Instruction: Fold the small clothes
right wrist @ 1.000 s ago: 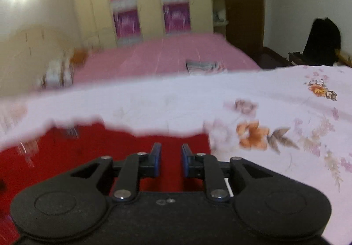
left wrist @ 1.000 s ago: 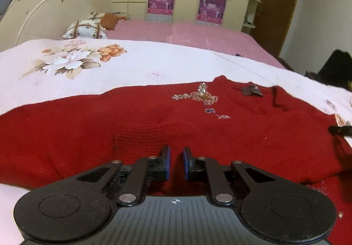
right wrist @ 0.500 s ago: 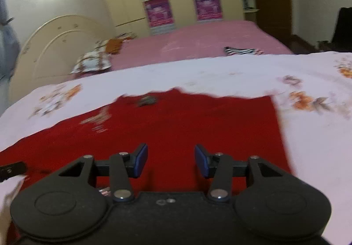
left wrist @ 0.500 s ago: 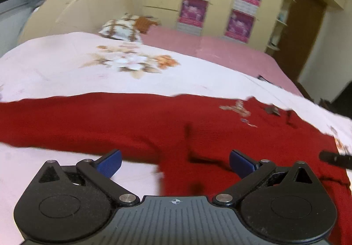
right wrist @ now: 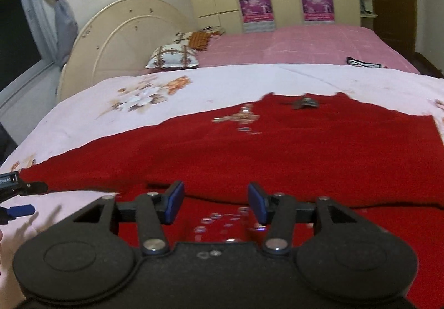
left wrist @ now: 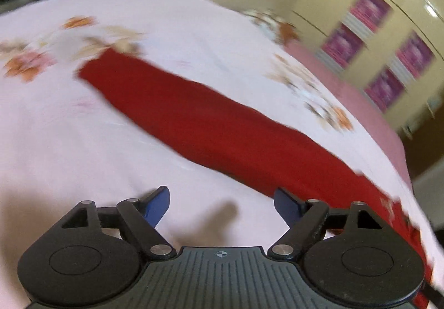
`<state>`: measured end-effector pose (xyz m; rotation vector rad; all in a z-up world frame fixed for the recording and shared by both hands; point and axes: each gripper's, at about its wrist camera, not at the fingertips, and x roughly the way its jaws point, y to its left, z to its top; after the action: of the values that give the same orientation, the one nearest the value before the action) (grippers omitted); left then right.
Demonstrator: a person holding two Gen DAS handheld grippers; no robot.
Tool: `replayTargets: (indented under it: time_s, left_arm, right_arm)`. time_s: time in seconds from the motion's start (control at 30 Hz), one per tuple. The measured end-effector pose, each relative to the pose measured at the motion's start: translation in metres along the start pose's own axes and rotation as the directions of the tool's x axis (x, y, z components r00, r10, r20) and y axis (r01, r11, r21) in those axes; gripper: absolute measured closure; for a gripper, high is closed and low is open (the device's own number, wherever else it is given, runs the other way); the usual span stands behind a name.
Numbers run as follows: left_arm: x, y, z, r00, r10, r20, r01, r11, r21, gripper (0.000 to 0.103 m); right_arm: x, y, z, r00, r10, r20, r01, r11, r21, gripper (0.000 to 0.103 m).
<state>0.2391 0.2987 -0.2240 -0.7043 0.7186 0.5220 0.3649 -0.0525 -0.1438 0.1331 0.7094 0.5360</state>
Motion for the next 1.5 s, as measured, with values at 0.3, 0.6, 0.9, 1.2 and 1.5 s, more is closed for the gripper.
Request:
replayTargets:
  time_s: [0.3, 0.6, 0.9, 1.2, 1.5]
  left_arm:
    - [0.046, 0.079, 0.041, 0.996, -0.073, 0.047, 0.083, 0.955, -0.284, 0.081]
    - [0.098, 0.081, 0.071, 0.986, -0.131, 0.104, 0.159, 0.929, -0.335, 0.087]
    - [0.072, 0.041, 0.084, 0.971, -0.153, 0.183, 0.187, 0.965, -0.186, 0.098]
    - [0.032, -0.142, 0.065, 0.87, -0.479, 0.119, 0.434, 0.857, 0.278, 0.098]
    - [0.068, -0.329, -0.094, 0.864, -0.44, -0.242, 0.489, 0.627, 0.606, 0.097]
  right_arm:
    - [0.02, 0.029, 0.002, 1.0, -0.015, -0.008, 0.015, 1.0, -0.02, 0.051]
    - [0.042, 0.048, 0.012, 0.999, -0.046, 0.008, 0.046, 0.998, -0.037, 0.048]
    - [0.057, 0.046, 0.012, 0.989, -0.148, -0.003, 0.148, 0.987, -0.066, 0.052]
    - [0.047, 0.016, 0.013, 0.994, -0.113, -0.013, 0.113, 0.993, 0.023, 0.052]
    - [-0.037, -0.097, 0.009, 0.981, -0.187, 0.057, 0.171, 0.961, 0.217, 0.051]
